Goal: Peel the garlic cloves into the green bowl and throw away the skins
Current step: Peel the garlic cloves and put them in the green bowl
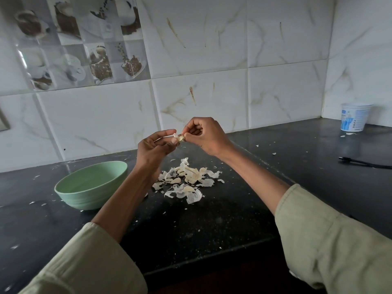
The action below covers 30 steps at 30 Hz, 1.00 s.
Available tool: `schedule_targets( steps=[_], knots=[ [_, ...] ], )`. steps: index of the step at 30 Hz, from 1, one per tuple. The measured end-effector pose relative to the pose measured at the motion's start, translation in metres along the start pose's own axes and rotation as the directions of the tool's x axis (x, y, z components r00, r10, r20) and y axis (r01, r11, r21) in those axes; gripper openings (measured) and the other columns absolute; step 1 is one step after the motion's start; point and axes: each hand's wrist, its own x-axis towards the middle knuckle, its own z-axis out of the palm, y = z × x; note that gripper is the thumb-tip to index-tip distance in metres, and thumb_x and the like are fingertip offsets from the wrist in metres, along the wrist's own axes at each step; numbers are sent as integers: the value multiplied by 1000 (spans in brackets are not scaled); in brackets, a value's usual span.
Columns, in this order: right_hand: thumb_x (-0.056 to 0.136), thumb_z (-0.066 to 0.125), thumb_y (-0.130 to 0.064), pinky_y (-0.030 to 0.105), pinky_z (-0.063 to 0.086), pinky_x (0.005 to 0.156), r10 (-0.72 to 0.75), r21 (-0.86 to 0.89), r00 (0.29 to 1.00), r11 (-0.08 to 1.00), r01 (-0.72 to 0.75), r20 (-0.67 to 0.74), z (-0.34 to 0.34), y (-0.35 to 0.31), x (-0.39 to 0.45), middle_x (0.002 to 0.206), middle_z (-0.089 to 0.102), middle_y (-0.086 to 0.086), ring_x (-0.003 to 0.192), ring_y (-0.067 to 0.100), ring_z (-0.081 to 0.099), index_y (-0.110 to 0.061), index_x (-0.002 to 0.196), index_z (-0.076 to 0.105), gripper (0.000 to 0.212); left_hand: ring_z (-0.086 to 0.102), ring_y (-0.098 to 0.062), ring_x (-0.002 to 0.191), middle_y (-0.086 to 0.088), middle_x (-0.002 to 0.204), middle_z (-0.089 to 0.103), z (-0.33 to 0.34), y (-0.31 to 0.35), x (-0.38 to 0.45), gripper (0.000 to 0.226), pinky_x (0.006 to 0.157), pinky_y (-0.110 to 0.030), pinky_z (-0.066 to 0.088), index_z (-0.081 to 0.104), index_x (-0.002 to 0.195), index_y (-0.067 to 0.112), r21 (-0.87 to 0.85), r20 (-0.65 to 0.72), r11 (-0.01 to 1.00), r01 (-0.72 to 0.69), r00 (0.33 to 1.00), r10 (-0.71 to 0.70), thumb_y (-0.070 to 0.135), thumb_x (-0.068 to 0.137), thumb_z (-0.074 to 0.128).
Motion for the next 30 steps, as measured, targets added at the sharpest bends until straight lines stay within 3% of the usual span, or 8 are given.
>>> schedule_targets(
  steps=[3,8,12,16,20,24,30],
  knots=[
    [89,75,-3,29,60,76,84,137,996,987,-85,15,-1,-1,2,86,78,4,74,10,70,-9,93,78,8,68,-18,83,-8,86,77,1,1,0,36,86,-27,59,75,110,7,-120,-7,991,66,998,-67,6,74,78],
    [102,63,-9,26,61,81,226,366,967,895,-254,120,-3,0,1,95,79,13,85,20,72,0,109,76,17,69,-16,82,-9,86,77,-3,-1,5,28,85,-24,60,74,113,6,-209,-42,970,122,990,-134,-4,87,72],
    [99,70,-19,25,61,80,247,339,963,901,-270,109,1,-1,2,98,79,14,82,15,72,-2,113,75,23,71,-17,85,-10,91,78,-3,-3,7,32,89,-26,61,74,115,5,-179,-37,976,124,990,-132,0,83,76],
    [90,80,-13,29,62,82,241,323,968,912,-252,74,2,-1,-1,97,78,18,81,19,69,1,107,76,23,74,-19,91,-8,92,79,-2,-5,7,28,92,-29,61,74,116,5,-119,-36,987,107,993,-112,-2,88,74],
    [87,81,-9,28,61,80,250,346,967,903,-253,54,3,-2,-2,97,77,22,82,23,67,-1,100,77,16,74,-16,87,-7,89,79,-1,-4,7,28,87,-26,62,73,117,3,-128,-37,984,123,991,-128,-4,91,72],
    [92,75,-6,21,58,74,285,439,949,842,-314,132,5,-4,-2,90,73,12,87,21,64,-7,97,75,4,70,-16,83,-10,89,75,-2,-2,9,30,79,-24,61,71,121,1,-232,-4,955,184,982,-190,-10,94,63],
    [98,65,-1,17,53,67,331,553,905,716,-426,268,6,-7,-1,89,64,7,77,9,57,0,104,70,8,70,-14,77,-9,87,73,-2,2,6,34,77,-22,61,69,122,5,-355,98,895,271,963,-252,-13,100,50]
  ],
)
